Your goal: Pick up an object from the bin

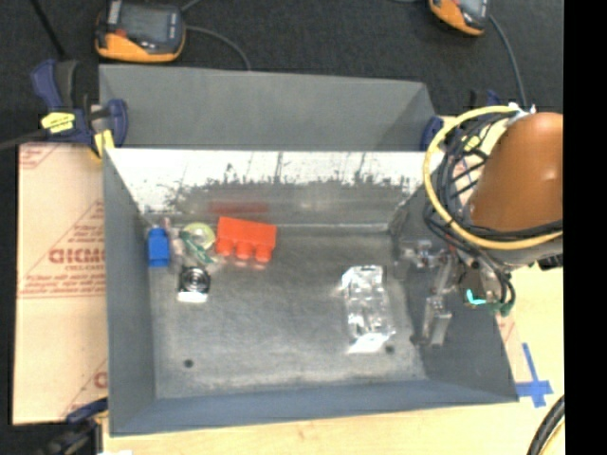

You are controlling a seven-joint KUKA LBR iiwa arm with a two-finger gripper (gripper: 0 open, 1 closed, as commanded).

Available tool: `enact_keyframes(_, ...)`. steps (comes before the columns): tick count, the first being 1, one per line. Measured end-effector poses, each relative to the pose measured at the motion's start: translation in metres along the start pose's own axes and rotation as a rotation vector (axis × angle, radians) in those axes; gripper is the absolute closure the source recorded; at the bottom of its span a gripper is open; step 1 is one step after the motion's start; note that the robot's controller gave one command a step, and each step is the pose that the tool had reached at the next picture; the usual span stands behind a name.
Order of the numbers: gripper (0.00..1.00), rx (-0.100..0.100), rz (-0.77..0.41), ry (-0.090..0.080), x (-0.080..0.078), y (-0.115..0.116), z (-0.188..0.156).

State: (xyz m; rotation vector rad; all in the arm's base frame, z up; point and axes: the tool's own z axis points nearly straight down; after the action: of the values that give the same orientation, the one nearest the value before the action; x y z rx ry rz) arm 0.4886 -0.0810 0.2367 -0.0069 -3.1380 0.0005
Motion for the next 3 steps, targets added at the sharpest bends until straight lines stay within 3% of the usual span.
enact_keyframes(1,0.0,0.003,-0.327,-0.016,0.002,-0.002,0.143)
enact_keyframes(2,0.0,0.003,-0.272,-0.011,-0.056,-0.003,0.138)
enact_keyframes(3,0.0,-0.002,-0.179,-0.008,-0.058,-0.015,0.151)
